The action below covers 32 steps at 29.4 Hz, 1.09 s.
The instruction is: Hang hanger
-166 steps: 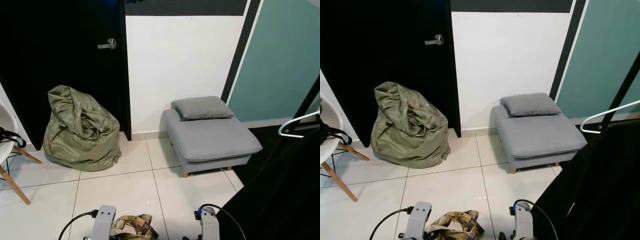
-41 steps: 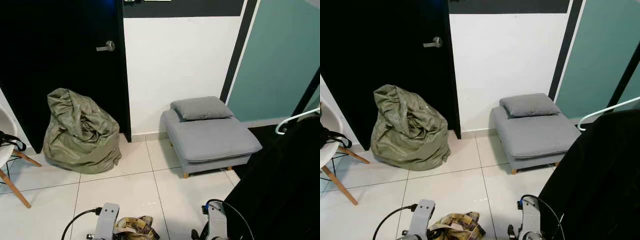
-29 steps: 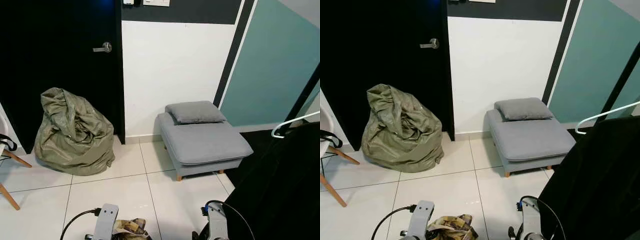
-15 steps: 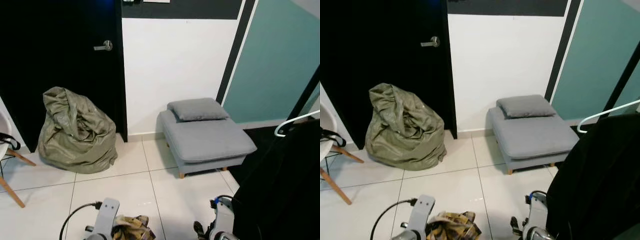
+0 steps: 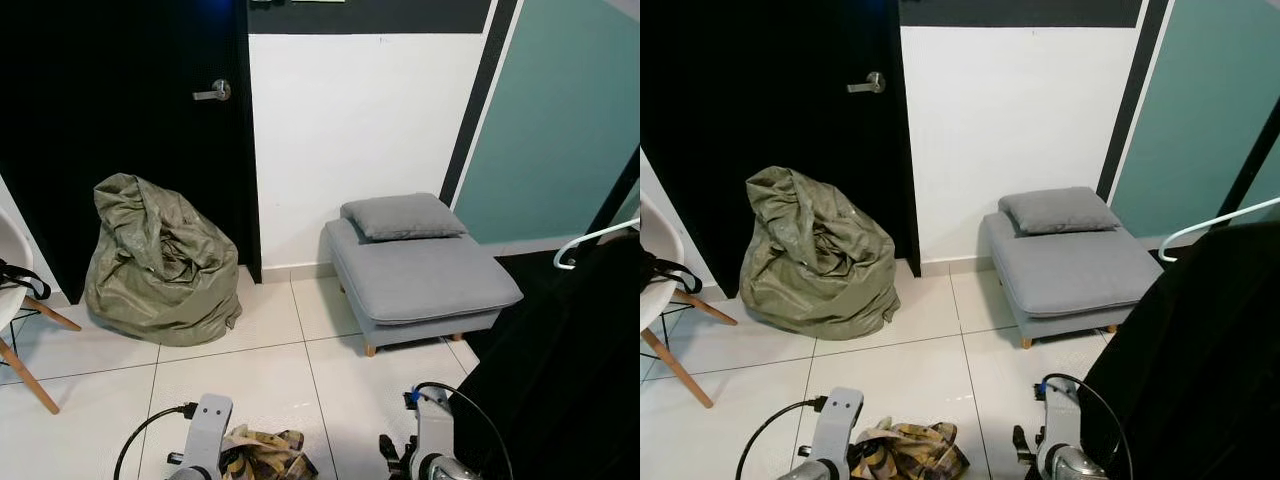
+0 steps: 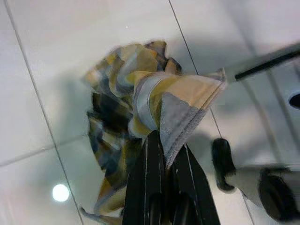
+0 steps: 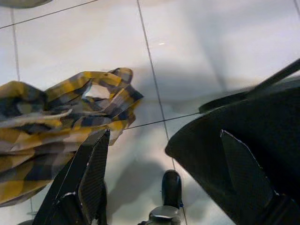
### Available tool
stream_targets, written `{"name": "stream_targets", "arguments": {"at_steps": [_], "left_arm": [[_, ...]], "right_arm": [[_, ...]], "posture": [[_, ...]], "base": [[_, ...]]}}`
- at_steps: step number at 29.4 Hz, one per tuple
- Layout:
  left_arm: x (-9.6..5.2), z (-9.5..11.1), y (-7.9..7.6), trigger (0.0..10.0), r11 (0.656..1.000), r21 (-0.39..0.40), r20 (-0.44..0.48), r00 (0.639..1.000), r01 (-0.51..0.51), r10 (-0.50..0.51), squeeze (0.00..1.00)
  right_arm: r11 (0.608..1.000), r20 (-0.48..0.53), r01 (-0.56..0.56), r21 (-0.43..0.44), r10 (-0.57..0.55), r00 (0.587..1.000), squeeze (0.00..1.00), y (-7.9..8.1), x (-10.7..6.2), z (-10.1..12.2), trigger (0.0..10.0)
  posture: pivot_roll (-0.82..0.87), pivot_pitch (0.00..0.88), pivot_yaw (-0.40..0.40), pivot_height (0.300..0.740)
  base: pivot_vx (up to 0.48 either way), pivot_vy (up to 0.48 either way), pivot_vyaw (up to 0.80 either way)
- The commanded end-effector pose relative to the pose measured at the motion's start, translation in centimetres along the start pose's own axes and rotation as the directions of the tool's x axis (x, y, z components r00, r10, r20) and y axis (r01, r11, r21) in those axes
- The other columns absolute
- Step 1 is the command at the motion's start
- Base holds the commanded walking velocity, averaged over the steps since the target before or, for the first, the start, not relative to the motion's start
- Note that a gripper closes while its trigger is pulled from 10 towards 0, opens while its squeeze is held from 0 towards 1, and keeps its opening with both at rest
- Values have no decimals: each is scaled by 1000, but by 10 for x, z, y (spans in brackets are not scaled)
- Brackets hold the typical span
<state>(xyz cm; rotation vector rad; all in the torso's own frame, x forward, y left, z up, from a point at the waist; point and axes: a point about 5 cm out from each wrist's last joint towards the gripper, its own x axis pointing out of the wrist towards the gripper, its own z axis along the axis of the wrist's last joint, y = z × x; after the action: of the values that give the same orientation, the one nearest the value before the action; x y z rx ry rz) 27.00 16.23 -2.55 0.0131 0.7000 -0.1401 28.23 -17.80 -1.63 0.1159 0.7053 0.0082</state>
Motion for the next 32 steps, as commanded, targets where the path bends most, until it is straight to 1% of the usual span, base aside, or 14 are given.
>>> {"name": "stream_targets", "arguments": {"at_steps": [1, 4, 8, 10, 14, 16, 18, 25, 28, 29, 30, 32], "left_arm": [[1, -2, 0, 10000, 999, -32, -29, 999, 18, -19, 0], [1, -1, -1, 10000, 999, -26, -30, 999, 24, -25, 0], [1, 3, -3, 10000, 999, 29, -22, 999, 30, -29, 0], [2, 4, -3, 10000, 999, 40, -21, 999, 30, -29, 0], [2, 5, -1, 10000, 999, 46, -23, 1000, 12, -11, 0], [1, 3, 3, 10000, 999, 29, -40, 999, -14, 15, 0], [1, 1, 5, 10000, 1000, 17, -49, 999, -20, 21, 0], [1, 1, 5, 10000, 999, 29, -53, 998, -16, 17, 0], [1, 1, 5, 10000, 998, 57, -63, 998, -17, 20, 0], [2, 1, 4, 10000, 996, 83, -65, 998, -14, 20, 0], [2, 1, 4, 10000, 996, 83, -65, 998, -14, 20, 0], [2, 0, 3, 10000, 991, 133, -69, 997, -11, 20, 0]], "right_arm": [[1000, -17, 7, -12, -7, 1000, 0, 2, 1, -2, 10000], [1000, -14, 10, -10, -10, 1000, 0, 2, 0, -1, 10000], [1000, -5, 22, 13, -22, 1000, 0, -2, -1, -1, 10000], [1000, -4, 21, 9, -21, 1000, 0, -2, -1, -1, 10000], [1000, -4, 18, 2, -18, 1000, 0, -2, 0, 0, 10000], [1000, -4, 20, 1, -20, 1000, 0, 0, 0, 0, 10000], [1000, -4, 22, -3, -22, 1000, 0, 0, 0, -1, 10000], [1000, -5, 21, 4, -21, 1000, 0, 1, 0, -1, 10000], [999, -2, 34, 15, -34, 999, 0, 1, 0, -1, 10000], [999, 0, 41, 19, -41, 999, 0, 0, 0, -1, 10000], [999, 0, 41, 19, -41, 999, 0, 0, 0, -1, 10000], [998, 0, 50, 25, -50, 999, 0, -1, 0, -2, 10000]], "posture": [[42, 116, 5, 740], [39, 112, 10, 740], [40, 118, 5, 740], [43, 125, -2, 740], [44, 132, -6, 740], [37, 110, -9, 740], [42, 110, -7, 740], [47, 104, -1, 740], [47, 106, 4, 740], [48, 102, 3, 740], [48, 102, 3, 740], [52, 85, 7, 740]], "base": [[0, 0, 0], [0, 0, 0], [0, 0, 0], [0, 0, 0], [0, 0, 0], [0, 0, 0], [0, 0, 0], [0, 0, 0], [0, 0, 0], [0, 0, 0], [0, 0, 0], [0, 0, 0]]}}
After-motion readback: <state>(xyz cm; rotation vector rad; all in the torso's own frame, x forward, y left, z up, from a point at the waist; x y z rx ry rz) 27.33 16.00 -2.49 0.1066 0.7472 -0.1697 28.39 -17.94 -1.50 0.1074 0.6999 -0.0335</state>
